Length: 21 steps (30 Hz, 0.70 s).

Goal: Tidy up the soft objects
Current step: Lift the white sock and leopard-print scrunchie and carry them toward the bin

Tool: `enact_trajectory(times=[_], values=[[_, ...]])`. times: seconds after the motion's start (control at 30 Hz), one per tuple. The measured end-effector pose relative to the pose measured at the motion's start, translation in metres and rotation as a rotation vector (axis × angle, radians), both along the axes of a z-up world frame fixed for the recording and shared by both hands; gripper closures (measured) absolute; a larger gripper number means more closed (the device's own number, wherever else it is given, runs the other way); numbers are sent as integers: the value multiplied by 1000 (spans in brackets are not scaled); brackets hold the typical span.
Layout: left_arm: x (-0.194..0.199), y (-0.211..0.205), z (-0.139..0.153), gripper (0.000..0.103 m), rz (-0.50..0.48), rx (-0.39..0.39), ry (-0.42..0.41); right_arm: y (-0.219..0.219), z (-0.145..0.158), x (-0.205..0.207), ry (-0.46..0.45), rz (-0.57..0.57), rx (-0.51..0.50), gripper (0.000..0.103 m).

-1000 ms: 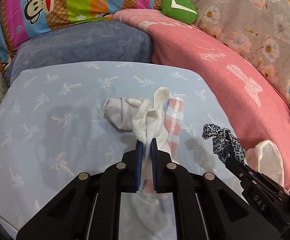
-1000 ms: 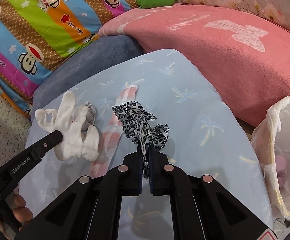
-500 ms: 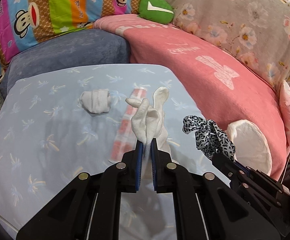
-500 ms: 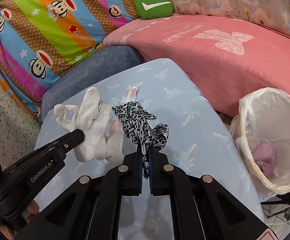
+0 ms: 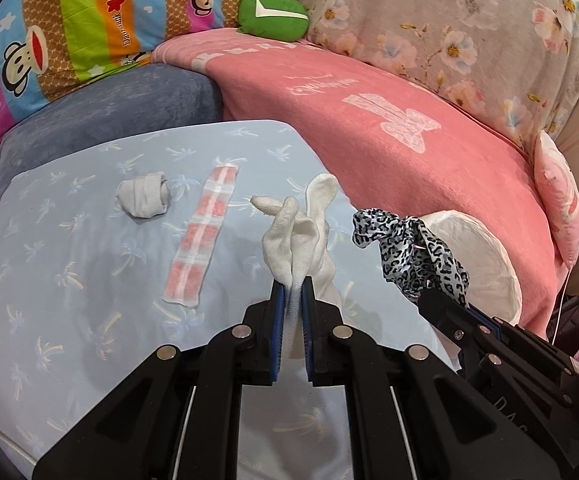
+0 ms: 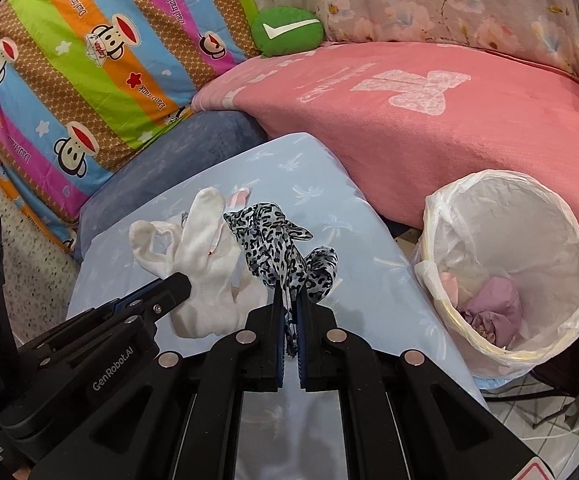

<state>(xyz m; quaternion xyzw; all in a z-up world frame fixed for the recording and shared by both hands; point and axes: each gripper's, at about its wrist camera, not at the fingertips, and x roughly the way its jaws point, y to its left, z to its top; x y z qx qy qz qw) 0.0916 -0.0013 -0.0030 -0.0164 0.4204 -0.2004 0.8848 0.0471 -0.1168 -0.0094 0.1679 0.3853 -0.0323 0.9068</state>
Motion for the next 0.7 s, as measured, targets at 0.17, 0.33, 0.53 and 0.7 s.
enact_trajectory(times=[0.17, 0.33, 0.53, 0.7], values=[[-6, -12, 1, 94, -23, 4, -4, -11, 1, -7, -4, -17, 1, 98], [-11, -24, 5, 94, -44, 7, -14, -23, 4, -14, -11, -41, 3, 98], [-14, -39, 9, 94, -71, 15, -25, -40, 6, -22, -19, -74, 9, 98], [-16, -55, 11, 94, -99, 23, -31, -55, 8, -29, -27, -102, 11, 98]])
